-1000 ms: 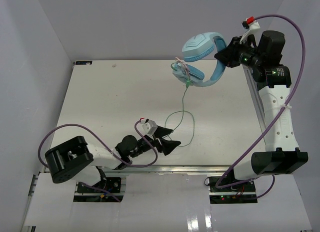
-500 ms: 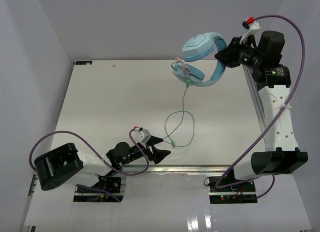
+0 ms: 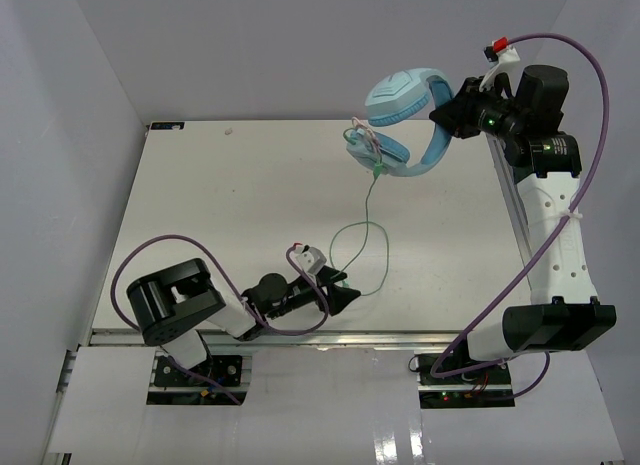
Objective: Wrap the headphones
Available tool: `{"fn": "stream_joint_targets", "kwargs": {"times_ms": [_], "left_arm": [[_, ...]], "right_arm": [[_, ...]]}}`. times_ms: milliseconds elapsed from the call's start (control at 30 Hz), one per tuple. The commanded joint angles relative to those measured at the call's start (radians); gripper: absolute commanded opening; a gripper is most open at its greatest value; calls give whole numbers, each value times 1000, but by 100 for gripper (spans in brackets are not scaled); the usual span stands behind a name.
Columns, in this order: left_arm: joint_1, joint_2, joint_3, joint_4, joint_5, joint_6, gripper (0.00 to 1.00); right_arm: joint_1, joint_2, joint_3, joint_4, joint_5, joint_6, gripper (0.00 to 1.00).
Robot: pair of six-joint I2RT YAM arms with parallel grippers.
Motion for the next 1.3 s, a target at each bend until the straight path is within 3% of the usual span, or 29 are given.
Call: {"fn": "stream_joint_targets", "kwargs": {"times_ms": [0,200,233,367,533,667,800,1000,1267], "left_arm": [[-4,38,67,165,26,-27,61],[-4,29,56,175,50,-39,3],[-4,15,49,162,48,-30,0],[0,-145,-14,2,12,32,0],[38,-387,5,-424,6,180,0],[107,-567,73,-690,82,270,0],[243,-656,164,-990,190,337,0],[342,-618,367,-1271,258,426,0],[375,-503,765,-1654,281,483,0]], "right_arm": [[-7,-45,0,79,-40,56,8],[-8,-50,-8,77,-41,51,8],[-12,-51,-10,77,-44,50,8],[-21,-62,-31,76,-111,31,8],[-21,-97,-105,76,-341,-54,8],[-21,-155,-176,47,-511,-214,8],[-16,-216,-193,-114,-581,-464,8],[36,-298,-212,-321,-502,-752,8],[241,-475,-483,-277,-152,-899,8]]}}
